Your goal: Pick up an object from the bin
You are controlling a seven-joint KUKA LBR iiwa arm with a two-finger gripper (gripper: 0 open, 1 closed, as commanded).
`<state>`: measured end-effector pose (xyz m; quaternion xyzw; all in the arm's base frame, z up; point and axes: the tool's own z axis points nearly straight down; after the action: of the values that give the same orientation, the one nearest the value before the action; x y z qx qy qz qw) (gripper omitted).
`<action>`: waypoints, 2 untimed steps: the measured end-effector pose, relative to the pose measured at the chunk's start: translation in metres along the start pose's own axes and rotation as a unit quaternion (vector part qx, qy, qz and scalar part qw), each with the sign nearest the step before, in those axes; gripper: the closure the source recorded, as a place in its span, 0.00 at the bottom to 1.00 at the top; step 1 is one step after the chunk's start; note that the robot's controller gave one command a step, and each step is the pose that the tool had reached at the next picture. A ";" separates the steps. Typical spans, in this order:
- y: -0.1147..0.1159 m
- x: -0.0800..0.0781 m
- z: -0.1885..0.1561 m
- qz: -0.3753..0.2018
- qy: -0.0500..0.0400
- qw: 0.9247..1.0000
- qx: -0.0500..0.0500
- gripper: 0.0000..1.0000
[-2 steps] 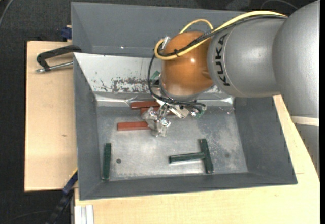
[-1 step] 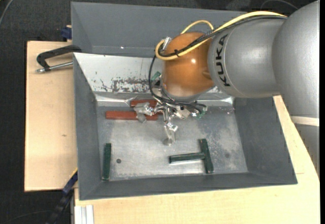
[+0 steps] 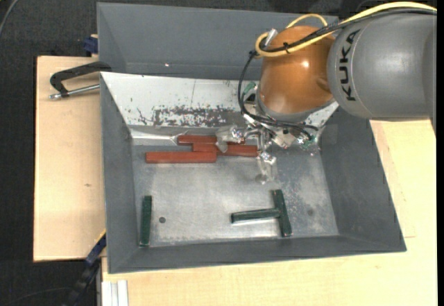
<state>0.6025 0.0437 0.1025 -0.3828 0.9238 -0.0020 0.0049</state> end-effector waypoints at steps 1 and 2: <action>0.017 -0.019 -0.050 0.029 -0.002 1.000 -0.001 0.00; 0.048 0.075 -0.005 0.072 0.008 0.997 -0.006 0.00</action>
Offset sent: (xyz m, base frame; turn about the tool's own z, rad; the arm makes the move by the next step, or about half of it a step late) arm -0.0014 0.0224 0.0450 0.0595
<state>0.5152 0.0248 0.1070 -0.3156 0.9489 0.0011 -0.0042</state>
